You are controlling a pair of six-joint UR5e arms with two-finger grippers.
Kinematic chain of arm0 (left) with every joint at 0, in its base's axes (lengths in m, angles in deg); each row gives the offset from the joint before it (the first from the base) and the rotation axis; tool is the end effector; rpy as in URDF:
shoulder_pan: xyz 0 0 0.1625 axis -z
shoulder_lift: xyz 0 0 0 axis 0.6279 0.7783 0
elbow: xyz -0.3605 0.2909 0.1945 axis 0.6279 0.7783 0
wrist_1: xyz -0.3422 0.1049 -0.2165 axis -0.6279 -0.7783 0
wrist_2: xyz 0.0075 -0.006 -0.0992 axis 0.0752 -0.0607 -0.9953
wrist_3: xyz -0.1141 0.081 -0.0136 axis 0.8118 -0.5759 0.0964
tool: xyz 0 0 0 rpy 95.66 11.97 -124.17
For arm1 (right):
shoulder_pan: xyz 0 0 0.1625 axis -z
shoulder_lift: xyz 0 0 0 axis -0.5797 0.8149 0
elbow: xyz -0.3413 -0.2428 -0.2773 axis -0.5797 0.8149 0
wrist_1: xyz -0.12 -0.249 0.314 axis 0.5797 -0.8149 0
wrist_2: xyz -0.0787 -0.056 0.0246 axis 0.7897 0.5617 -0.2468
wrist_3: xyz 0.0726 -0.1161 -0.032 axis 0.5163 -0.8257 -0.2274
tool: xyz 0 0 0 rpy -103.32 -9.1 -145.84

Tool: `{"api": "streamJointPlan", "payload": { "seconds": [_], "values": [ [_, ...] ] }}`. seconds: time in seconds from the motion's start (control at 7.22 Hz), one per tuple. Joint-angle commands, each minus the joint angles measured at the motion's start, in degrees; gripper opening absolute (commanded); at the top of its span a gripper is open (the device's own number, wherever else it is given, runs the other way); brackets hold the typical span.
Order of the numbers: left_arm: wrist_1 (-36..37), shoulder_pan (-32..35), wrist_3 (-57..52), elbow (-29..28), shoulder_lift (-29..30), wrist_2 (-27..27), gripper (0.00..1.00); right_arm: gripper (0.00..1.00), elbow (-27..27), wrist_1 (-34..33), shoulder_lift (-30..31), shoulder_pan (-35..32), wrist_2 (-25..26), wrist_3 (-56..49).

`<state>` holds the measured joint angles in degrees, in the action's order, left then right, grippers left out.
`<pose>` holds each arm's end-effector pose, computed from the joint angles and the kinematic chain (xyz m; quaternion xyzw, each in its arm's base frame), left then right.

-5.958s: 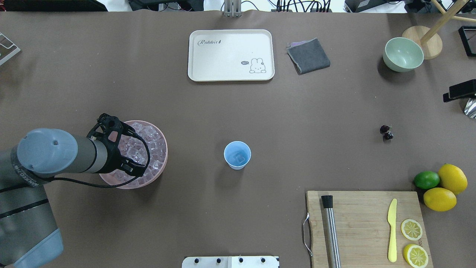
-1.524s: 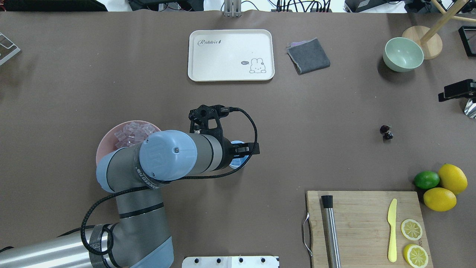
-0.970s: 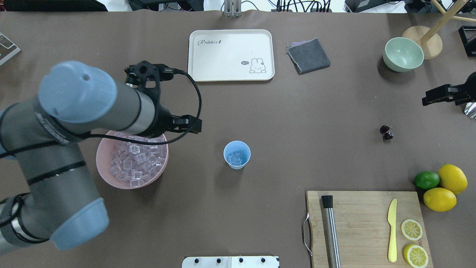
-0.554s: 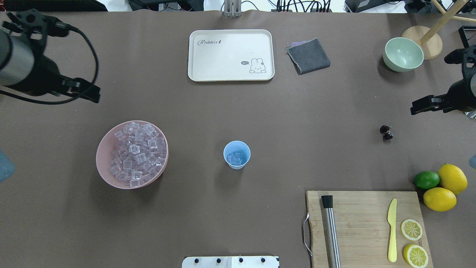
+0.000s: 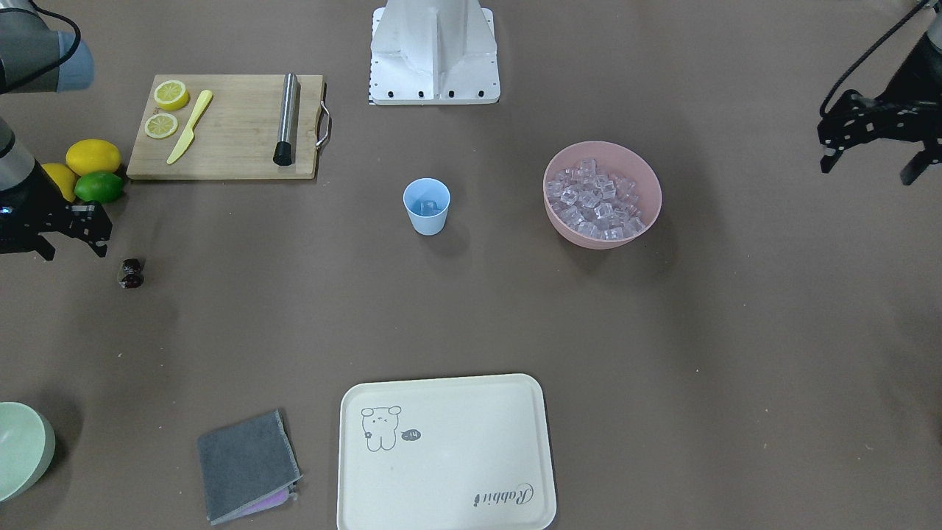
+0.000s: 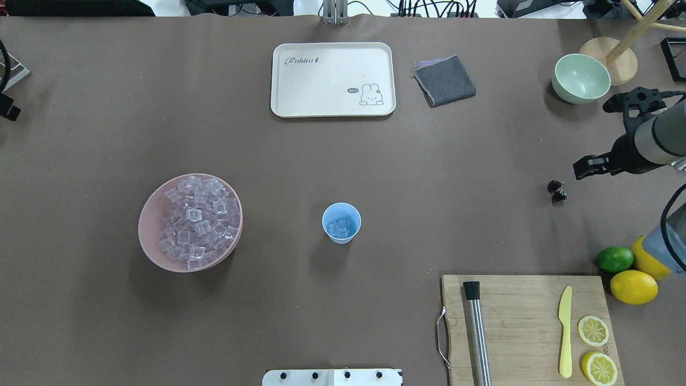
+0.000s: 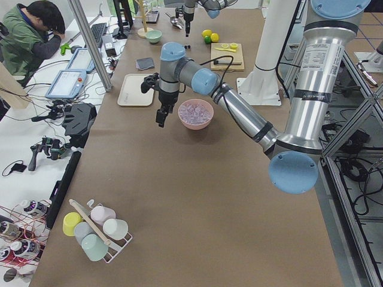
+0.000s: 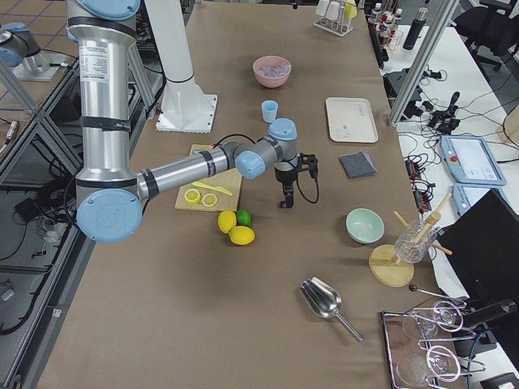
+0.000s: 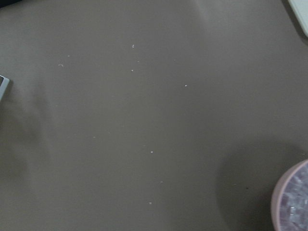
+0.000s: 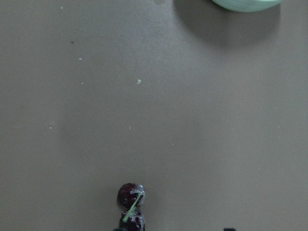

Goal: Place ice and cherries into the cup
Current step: 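Withdraw the left arm to rest while the right gripper moves toward the cherries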

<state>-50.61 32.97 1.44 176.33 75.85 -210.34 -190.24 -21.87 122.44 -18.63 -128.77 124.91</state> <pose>0.1114 -0.5162 0.4674 0.1387 0.3342 0.1036 0.9265 -0.2593 -0.4829 0.6153 0.0799 -0.3293 -0.0242 0.9405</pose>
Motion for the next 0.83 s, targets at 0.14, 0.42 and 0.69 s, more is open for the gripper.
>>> {"api": "streamJointPlan", "payload": {
  "seconds": [0.14, 0.42, 0.69],
  "values": [
    [-0.1, 2.6, -2.0, -1.5, -0.7, -0.9, 0.98, 0.5, 4.0, 0.0, -3.3, 3.7, 1.5, 1.5],
    [-0.1, 2.6, -1.9, -1.5, -0.6, -0.9, 0.98, 0.45, 3.9, 0.0, -3.2, 6.4, 4.4, 4.6],
    [-0.1, 2.6, -1.5, -1.4, -0.4, -0.9, 0.98, 0.39, 3.9, 0.0, -2.6, 6.6, 4.5, 4.5]
  ]
}}
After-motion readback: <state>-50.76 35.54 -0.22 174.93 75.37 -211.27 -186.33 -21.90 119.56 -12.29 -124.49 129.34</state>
